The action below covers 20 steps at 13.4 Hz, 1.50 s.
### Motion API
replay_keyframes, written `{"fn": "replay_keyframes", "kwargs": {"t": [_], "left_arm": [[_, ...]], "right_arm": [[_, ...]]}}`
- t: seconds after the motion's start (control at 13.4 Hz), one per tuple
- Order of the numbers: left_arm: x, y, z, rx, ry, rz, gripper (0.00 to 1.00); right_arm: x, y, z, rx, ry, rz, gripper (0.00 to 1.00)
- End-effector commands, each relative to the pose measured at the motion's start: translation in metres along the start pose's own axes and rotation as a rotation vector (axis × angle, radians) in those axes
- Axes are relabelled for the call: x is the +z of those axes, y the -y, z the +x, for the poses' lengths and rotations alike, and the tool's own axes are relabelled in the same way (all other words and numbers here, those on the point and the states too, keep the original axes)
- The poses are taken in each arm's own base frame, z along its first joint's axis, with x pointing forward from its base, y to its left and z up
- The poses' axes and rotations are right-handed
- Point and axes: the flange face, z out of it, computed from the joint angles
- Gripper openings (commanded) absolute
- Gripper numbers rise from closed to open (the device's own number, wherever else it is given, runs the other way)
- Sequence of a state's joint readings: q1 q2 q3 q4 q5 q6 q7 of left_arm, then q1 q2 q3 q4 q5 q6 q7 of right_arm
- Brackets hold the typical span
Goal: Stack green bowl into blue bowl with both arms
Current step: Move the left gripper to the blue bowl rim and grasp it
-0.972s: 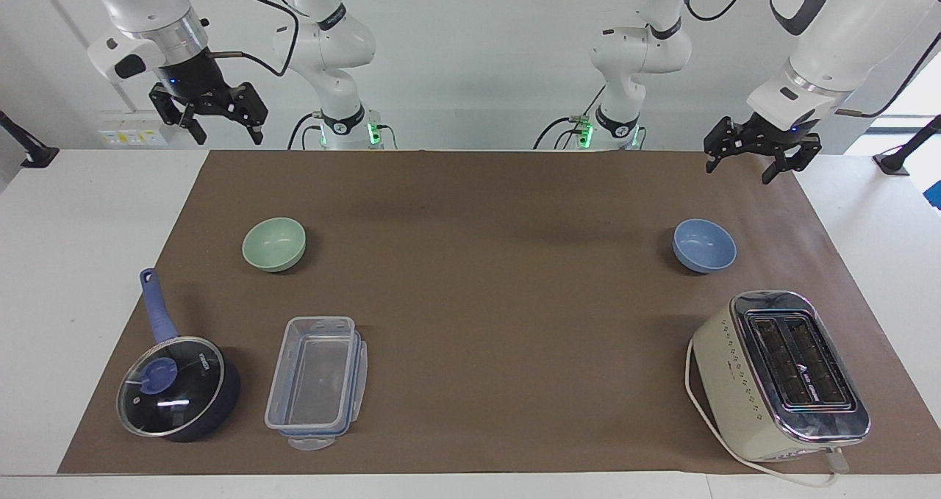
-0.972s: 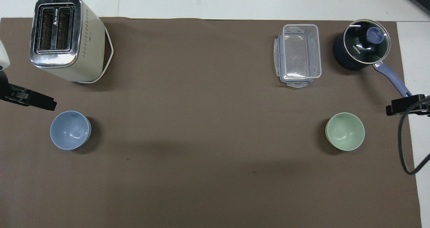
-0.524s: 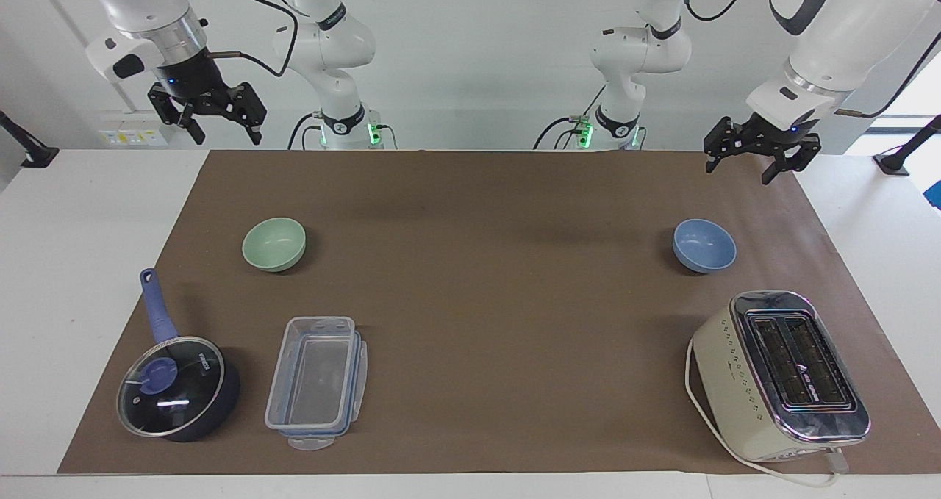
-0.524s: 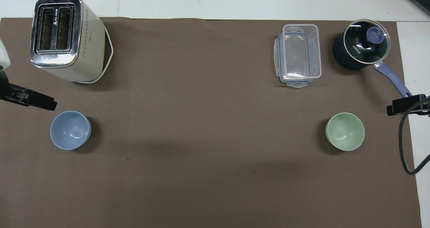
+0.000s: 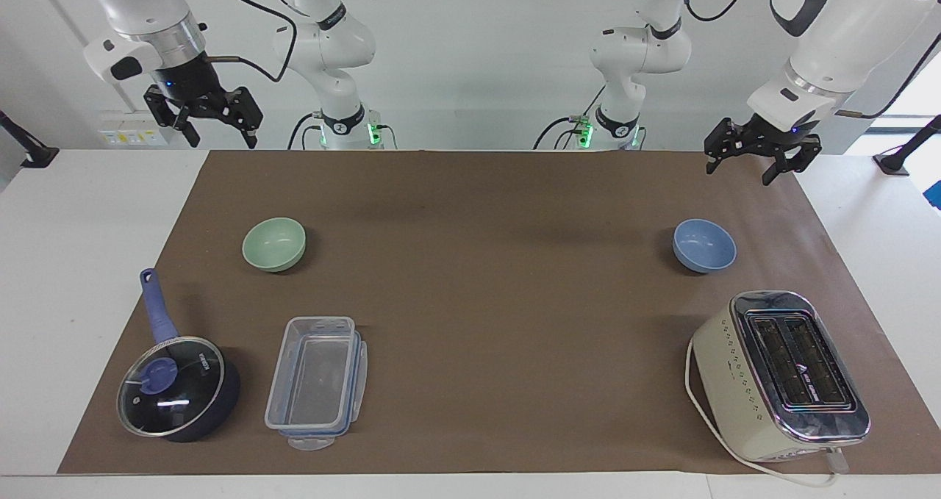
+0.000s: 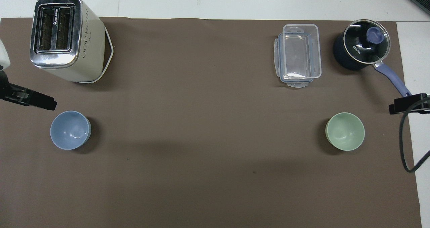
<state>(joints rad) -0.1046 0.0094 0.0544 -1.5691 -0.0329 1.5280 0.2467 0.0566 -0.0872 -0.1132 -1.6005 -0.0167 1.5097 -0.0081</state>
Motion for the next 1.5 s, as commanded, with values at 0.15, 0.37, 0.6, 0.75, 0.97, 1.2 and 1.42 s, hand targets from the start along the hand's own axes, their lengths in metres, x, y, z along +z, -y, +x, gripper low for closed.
{"fn": "replay_keyframes", "kwargs": {"t": [0.15,0.37,0.6,0.75,0.97,1.2,1.42], "left_arm": [[0.015,0.003,-0.009,-0.002,0.005,-0.022,1.0],[0.027,0.015,-0.014,-0.007,-0.007,-0.021,1.0],[0.054,0.037,-0.019,-0.014,-0.01,-0.025,1.0],[0.072,0.056,-0.026,-0.008,-0.007,-0.048,1.0],[0.101,0.079,-0.039,0.015,0.003,-0.058,1.0],[0.138,0.098,-0.05,-0.018,0.003,-0.059,1.0],[0.162,0.102,-0.055,-0.028,0.004,-0.058,1.0]], "right_arm": [[0.0,-0.004,-0.008,-0.018,-0.009,-0.009,1.0],[0.001,-0.005,-0.008,-0.016,-0.008,-0.009,1.0],[0.001,-0.005,-0.008,-0.018,-0.008,-0.009,1.0],[0.0,-0.005,-0.009,-0.016,-0.009,-0.009,1.0],[0.0,-0.005,-0.009,-0.018,-0.009,-0.007,1.0],[-0.001,-0.005,-0.01,-0.018,-0.009,-0.007,1.0],[-0.001,-0.005,-0.01,-0.018,-0.009,-0.007,1.0]]}}
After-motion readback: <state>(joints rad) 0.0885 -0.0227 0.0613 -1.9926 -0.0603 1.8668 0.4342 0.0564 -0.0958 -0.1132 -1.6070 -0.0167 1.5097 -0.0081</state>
